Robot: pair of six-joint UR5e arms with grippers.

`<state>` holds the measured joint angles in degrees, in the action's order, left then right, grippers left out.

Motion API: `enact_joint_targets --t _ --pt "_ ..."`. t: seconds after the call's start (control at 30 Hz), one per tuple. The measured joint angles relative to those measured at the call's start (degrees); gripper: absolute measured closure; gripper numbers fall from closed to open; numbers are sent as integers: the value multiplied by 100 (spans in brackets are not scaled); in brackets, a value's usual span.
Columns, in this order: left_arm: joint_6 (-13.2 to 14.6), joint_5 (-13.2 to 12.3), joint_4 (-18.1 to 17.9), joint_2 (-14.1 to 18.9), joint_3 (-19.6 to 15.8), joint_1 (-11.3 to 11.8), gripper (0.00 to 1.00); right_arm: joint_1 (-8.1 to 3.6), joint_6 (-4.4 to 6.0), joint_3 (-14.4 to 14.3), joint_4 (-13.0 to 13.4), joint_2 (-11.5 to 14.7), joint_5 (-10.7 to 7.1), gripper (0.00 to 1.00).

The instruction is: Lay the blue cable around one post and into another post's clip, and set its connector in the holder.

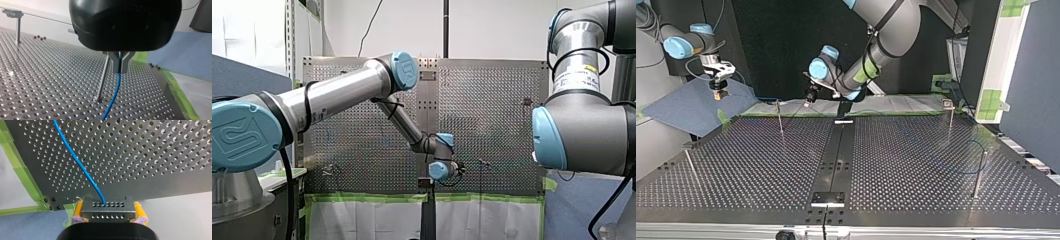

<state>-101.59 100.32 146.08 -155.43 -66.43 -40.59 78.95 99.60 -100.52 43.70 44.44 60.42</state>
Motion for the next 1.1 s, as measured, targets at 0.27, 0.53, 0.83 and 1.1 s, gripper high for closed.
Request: enact_joint_targets --t 0.27,0.53,0.83,1.1 --pt "-70 6 20 -72 129 51 99 4 15 1 13 0 2 100" --pt "-88 -18 42 -75 142 92 99 8 77 -1 59 0 19 100" --pt "-93 -118 62 -78 139 103 99 0 102 4 75 0 33 100" --pt "-146 -170 48 -84 137 118 99 11 107 7 84 0 34 100"
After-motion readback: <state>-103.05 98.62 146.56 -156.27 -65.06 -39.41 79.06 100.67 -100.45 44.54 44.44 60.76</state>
